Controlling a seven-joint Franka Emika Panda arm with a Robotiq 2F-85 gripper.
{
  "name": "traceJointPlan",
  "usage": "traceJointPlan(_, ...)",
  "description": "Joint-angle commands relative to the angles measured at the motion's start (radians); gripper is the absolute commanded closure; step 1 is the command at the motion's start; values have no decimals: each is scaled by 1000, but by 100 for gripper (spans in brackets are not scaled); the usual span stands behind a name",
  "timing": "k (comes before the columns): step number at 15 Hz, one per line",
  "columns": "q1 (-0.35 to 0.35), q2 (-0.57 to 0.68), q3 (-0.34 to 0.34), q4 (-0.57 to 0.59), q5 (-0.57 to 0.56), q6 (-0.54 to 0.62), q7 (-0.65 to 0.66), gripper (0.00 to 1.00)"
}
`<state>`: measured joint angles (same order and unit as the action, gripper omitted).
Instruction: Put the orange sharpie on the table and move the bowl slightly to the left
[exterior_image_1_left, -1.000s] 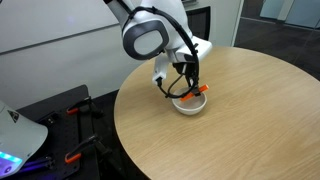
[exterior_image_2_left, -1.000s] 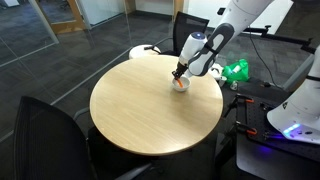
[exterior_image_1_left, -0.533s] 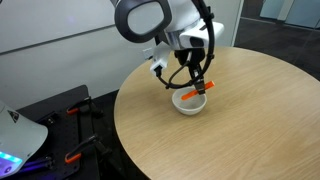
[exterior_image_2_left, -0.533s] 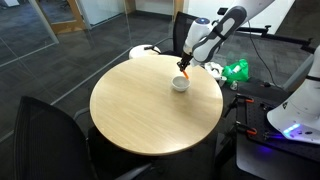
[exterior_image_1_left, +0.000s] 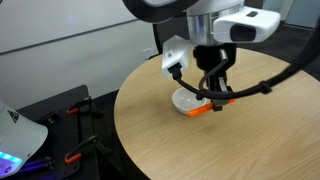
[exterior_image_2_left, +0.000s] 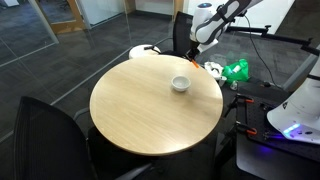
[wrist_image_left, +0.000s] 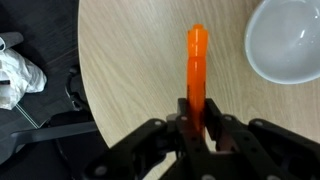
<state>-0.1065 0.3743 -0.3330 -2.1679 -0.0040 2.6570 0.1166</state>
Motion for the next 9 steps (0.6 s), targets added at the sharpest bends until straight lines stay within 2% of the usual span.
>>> traceJointPlan(1, -75, 54, 46, 97, -14, -89, -75, 95)
traceJointPlan(5, -133, 134, 92, 169, -1, -97, -155, 95)
traceJointPlan(9, -165, 223, 123, 238, 1, -106, -182, 95)
